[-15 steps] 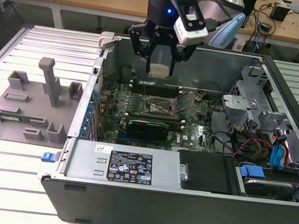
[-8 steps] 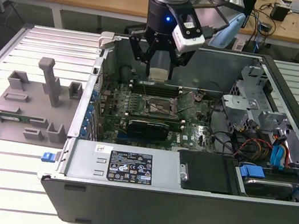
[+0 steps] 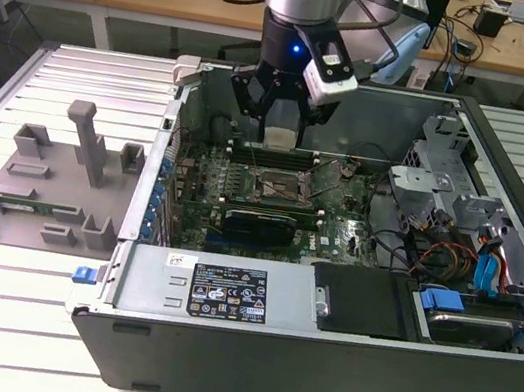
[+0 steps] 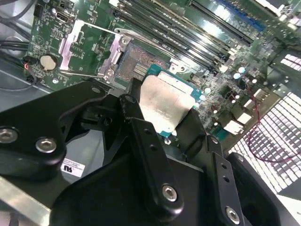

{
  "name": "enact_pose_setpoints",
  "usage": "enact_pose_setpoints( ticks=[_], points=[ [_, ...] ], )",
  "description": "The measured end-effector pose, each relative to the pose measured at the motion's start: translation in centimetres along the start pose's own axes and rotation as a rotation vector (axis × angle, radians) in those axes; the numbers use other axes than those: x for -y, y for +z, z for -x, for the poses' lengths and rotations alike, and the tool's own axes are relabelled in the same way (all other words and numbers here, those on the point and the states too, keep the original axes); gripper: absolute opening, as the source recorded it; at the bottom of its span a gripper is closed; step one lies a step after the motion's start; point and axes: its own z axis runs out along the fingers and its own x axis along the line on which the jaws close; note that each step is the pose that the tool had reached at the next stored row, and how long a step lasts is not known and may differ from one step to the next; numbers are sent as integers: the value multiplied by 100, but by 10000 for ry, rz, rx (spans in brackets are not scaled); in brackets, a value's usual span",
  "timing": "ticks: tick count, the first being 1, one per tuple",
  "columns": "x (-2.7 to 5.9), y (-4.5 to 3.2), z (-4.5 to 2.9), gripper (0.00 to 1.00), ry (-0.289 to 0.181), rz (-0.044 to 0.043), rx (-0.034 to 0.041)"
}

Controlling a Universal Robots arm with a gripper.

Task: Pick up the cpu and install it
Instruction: 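Pick up the cpu and move it towards the insertion slot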

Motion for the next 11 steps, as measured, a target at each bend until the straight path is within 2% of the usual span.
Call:
enact_pose_setpoints(
  ticks=[5, 11],
  points=[
    [-50, 138, -4, 55, -45, 3, 0],
    [-56, 301, -9, 55, -64, 0, 0]
  ],
)
